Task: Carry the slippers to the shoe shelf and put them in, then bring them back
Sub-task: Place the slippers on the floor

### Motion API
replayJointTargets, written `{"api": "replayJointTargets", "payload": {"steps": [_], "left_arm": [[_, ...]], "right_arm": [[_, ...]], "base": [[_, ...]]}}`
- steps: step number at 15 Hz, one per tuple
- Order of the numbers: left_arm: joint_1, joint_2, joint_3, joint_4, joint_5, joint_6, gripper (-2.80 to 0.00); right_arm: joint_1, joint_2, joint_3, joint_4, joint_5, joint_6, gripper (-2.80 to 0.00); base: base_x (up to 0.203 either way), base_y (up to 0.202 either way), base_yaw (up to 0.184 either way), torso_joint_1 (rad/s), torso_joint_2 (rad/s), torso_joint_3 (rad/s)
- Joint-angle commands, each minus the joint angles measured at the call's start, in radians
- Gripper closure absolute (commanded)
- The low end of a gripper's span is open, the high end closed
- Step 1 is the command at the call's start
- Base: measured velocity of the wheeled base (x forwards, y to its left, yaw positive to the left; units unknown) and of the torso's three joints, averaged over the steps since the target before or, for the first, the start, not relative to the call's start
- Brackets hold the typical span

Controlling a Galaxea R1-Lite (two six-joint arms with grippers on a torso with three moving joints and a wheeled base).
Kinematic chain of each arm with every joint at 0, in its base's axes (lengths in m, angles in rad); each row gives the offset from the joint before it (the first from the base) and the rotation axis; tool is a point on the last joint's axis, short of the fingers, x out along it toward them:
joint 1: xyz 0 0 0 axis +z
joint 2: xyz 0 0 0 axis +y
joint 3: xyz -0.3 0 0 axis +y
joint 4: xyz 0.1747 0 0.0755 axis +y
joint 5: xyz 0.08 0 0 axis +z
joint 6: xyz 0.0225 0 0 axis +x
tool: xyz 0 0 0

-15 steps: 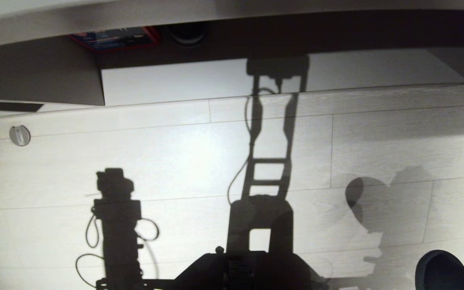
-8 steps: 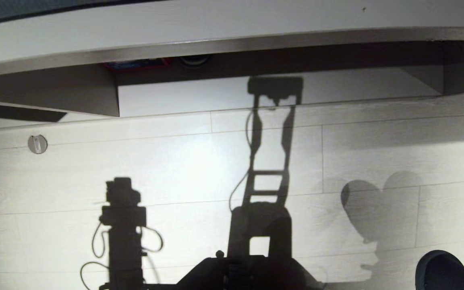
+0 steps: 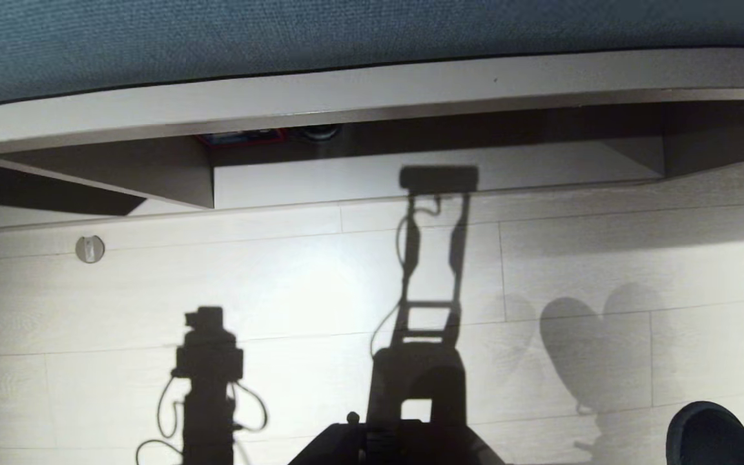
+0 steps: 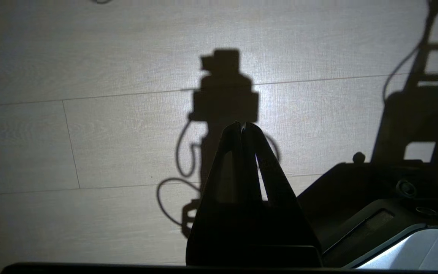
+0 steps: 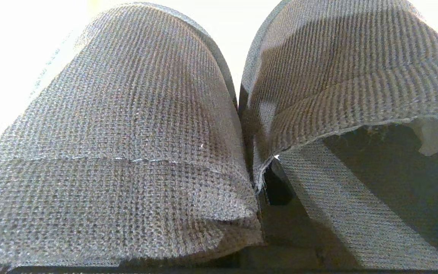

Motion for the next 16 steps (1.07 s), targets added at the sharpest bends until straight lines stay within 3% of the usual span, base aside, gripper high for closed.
{"api": "replayJointTargets", "payload": {"steps": [1, 16], "left_arm": [[0.000, 0.001, 0.000, -0.002, 0.000, 0.000, 0.00], [0.000, 0.001, 0.000, 0.000, 0.000, 0.000, 0.00]], "right_arm": [[0.000, 0.004, 0.000, 0.000, 0.000, 0.000, 0.00], [0.000, 0.004, 0.000, 0.000, 0.000, -0.001, 0.00]], "base": [[0.000, 0.000, 0.000, 0.002, 0.00, 0.203], [0.000, 0.000, 0.000, 0.003, 0.00, 0.203]]}}
